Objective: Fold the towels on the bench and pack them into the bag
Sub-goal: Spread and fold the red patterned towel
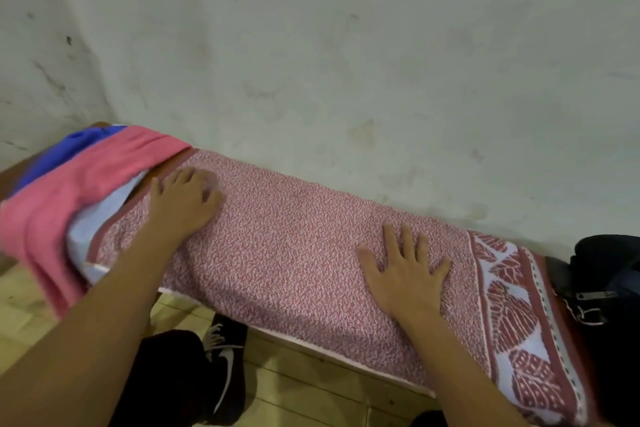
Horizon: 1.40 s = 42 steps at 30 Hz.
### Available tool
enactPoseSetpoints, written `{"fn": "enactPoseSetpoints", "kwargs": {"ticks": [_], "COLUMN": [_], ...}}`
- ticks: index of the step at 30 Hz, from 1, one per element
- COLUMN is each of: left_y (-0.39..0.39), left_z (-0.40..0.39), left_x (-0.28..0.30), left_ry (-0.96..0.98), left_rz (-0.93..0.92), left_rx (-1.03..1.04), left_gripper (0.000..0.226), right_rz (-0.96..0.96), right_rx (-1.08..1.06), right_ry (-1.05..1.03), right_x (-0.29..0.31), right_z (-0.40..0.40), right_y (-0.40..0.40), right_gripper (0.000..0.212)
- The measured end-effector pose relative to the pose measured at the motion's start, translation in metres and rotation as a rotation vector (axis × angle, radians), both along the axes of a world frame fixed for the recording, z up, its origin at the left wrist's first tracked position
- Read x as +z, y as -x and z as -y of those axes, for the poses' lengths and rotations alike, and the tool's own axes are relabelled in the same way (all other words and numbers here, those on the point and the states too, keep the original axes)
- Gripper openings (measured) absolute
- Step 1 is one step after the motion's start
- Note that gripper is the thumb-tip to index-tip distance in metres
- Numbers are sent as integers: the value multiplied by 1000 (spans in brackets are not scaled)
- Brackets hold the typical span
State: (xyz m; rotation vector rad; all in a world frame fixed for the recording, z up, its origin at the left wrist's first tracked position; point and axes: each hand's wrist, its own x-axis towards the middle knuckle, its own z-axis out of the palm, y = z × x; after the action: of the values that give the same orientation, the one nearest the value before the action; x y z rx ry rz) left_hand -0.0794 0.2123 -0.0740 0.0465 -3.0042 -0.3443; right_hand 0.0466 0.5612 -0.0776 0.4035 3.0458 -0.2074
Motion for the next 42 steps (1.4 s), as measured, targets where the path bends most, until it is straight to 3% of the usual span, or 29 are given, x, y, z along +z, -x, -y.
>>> {"fn": "enactPoseSetpoints", "kwargs": {"ticks": [7, 12, 18, 23, 28, 31, 36, 42], "left_y": [-44, -49, -61, -78, -76, -73, -68, -69], "left_z": [1, 0, 7, 34, 75, 81, 82, 79], "left_x": [-3, -4, 0, 14, 6, 5, 12, 28], "left_ry": [23, 49, -47, -137, -308, -366, -391, -360], "left_rz": [229, 200, 141, 136, 100, 100, 65, 96], "left_rx": [169, 184, 182, 344, 478, 517, 453, 317], "left_gripper": [69, 72, 86, 54, 47, 48, 38, 36], "right_rz": [7, 16, 23, 31, -110, -227, -190, -7], "right_rx": [-1, 8, 8, -1, 21, 176, 571, 926], "right_ry": [-3, -14, -11, 5, 49, 120, 245, 80], "right_x": [0, 3, 4, 5, 13, 28, 52, 65], "right_z": [1, 2, 0, 2, 12, 42, 138, 241], "right_y": [1, 0, -2, -1, 2, 28, 108, 172], "right_gripper": [81, 83, 83, 77, 62, 51, 40, 75]}}
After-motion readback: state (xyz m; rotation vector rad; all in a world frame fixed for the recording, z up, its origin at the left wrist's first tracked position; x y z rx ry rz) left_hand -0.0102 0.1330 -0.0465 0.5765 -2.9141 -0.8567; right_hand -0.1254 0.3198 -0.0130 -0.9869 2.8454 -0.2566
